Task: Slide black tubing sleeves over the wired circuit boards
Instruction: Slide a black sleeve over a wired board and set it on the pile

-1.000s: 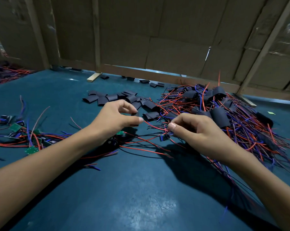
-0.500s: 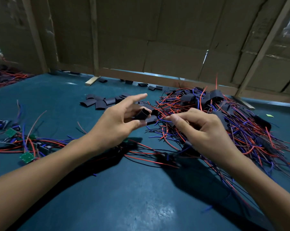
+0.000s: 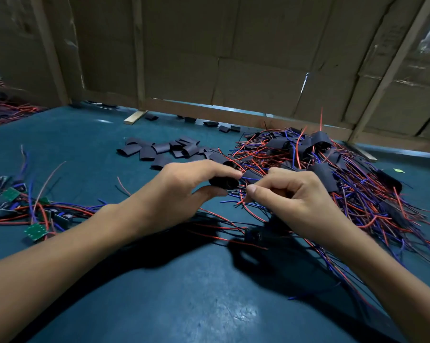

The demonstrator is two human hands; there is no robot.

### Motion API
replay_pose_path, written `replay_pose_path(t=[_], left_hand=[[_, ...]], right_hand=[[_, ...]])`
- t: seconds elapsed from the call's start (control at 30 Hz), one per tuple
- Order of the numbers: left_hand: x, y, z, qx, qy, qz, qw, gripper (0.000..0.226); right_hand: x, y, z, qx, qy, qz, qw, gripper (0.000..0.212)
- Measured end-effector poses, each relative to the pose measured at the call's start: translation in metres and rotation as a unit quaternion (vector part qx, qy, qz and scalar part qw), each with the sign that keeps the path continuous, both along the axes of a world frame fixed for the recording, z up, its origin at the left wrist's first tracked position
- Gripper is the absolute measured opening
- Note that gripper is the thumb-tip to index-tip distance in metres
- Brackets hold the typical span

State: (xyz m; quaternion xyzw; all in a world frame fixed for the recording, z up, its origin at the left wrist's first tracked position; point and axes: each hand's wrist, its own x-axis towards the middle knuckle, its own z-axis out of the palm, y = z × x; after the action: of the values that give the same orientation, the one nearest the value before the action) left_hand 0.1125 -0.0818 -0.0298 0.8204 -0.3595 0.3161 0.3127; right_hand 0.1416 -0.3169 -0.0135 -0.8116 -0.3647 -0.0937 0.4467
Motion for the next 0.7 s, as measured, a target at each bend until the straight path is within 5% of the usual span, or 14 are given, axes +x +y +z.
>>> replay_pose_path(t=[0.17,0.37,0.7], left_hand=[[-0.004,-0.002,0.003,0.053,-0.086,0.03,0.994,0.021],[0.005,0.026,0.015,-0.001,-0.09,0.132,0.987,0.029],[0.012,0.055,0.014,-0.015,-0.144,0.201,0.969,0.019]], right_hand=[[0.003,0.0,-0.005,-0.052,0.02,0.025,0.998,0.014],[0.015,-0.013,-0.001,-0.083,0.142,0.034,0.986,0.016],[0.014,-0.015,0.006,-0.09,0.112,-0.001,0.99,0.011]])
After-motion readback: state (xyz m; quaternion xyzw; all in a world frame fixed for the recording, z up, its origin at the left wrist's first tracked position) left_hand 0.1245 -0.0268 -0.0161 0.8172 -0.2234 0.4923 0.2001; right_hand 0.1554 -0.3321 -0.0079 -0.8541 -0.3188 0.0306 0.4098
